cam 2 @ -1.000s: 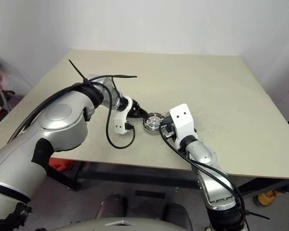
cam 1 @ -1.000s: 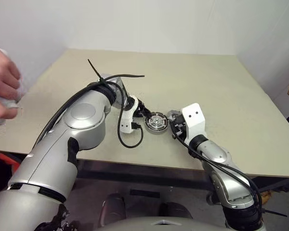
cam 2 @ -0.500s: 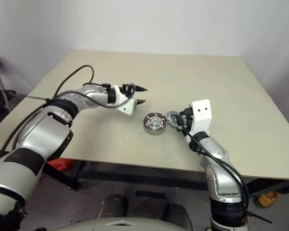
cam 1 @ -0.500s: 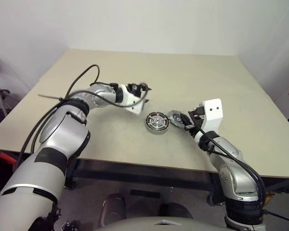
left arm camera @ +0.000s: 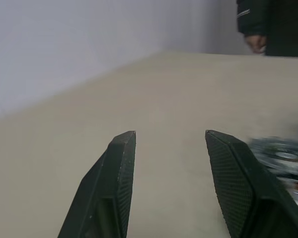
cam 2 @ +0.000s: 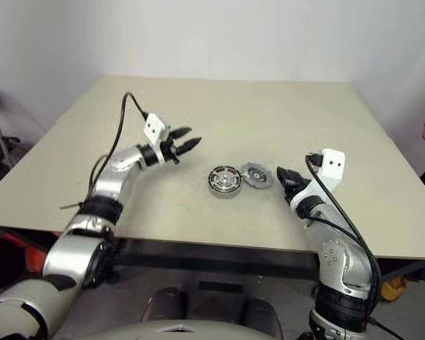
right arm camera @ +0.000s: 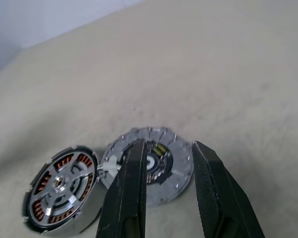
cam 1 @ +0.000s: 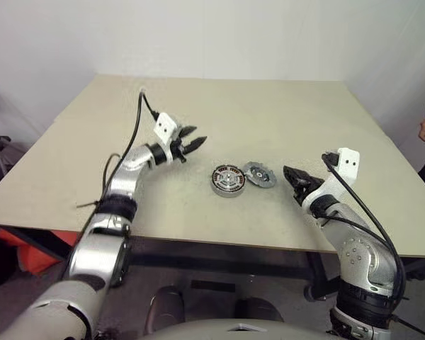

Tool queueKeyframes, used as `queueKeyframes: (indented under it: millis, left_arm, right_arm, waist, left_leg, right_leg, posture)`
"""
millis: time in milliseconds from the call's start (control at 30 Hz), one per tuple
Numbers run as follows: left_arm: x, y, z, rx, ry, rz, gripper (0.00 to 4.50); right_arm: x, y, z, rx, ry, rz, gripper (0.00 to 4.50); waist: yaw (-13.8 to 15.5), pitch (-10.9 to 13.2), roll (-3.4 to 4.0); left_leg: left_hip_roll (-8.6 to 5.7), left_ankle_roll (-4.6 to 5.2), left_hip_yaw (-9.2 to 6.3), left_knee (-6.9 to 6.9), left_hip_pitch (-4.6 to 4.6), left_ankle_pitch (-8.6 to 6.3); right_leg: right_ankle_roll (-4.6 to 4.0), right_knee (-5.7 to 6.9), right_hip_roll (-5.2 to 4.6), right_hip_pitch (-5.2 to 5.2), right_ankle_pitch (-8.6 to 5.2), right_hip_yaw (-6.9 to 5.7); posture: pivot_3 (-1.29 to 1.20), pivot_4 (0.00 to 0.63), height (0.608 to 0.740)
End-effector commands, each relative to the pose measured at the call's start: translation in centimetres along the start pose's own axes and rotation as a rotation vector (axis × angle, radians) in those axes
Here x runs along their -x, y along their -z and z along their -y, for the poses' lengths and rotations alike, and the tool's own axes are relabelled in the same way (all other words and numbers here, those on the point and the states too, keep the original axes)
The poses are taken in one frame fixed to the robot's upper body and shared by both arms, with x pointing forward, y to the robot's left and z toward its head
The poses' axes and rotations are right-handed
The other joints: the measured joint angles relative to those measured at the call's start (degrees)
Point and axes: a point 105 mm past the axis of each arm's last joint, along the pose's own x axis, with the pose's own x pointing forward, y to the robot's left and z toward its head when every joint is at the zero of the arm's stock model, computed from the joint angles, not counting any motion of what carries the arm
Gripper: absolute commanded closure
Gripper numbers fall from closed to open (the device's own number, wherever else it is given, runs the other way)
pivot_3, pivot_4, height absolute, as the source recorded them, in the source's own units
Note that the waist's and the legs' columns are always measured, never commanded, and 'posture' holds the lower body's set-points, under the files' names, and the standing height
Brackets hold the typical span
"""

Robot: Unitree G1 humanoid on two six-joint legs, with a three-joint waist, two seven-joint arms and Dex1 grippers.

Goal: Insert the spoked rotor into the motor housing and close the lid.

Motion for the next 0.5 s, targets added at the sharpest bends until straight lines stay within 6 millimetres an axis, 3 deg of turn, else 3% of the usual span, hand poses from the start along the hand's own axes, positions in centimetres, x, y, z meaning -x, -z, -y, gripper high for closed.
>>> queueKeyframes:
  millis: [33,100,300,467,500]
  left_arm:
    - [-0.2,-1.6,2.1,0.110,0.049,0.035,2.16]
    - [0.0,-0.8,3.7,0.176,0.083,0.013,2.16]
    - [0.6,0.3,5.8,0.257,0.062,-0.010,2.16]
    - [1.7,0.5,5.7,0.248,0.029,-0.023,2.16]
    - [2.0,0.7,5.6,0.237,0.021,-0.032,2.13]
  right_arm:
    - [-0.2,-0.4,-0.4,-0.067,-0.026,-0.021,3.00]
    - [-0.3,0.0,-0.2,-0.101,-0.016,-0.046,3.00]
    - [-0.4,0.2,0.5,-0.137,0.004,-0.071,3.00]
    - [0.0,0.8,0.0,-0.209,-0.046,-0.094,3.00]
    - [0.0,0.9,-0.2,-0.231,-0.065,-0.094,2.80]
  waist:
    - [0.05,0.00,0.00]
    - [0.03,-0.01,0.02]
    - [-0.19,-0.15,0.24]
    - [-0.94,-0.21,0.33]
    - [-1.04,-0.22,0.35]
  left_leg:
    - [0.00,0.00,0.00,0.00,-0.02,0.00]
    - [0.02,-0.03,0.02,0.00,-0.02,0.02]
    - [0.00,-0.05,0.01,-0.09,0.01,0.03]
    - [0.05,-0.08,0.01,-0.28,-0.08,0.05]
    - [0.06,-0.07,0.00,-0.31,-0.10,0.04]
  right_leg:
    - [0.01,-0.01,0.00,0.00,-0.01,-0.01]
    - [0.30,-0.01,0.01,0.00,-0.17,-0.02]
    - [0.49,-0.12,0.02,0.03,-0.25,-0.01]
    - [0.52,-0.40,0.12,0.00,-0.24,-0.04]
    - [0.53,-0.47,0.15,0.01,-0.24,-0.04]
  posture:
    - [0.00,0.000,0.740]
    - [0.00,0.000,0.740]
    - [0.00,0.000,0.740]
    - [0.00,0.000,0.740]
    - [0.00,0.000,0.740]
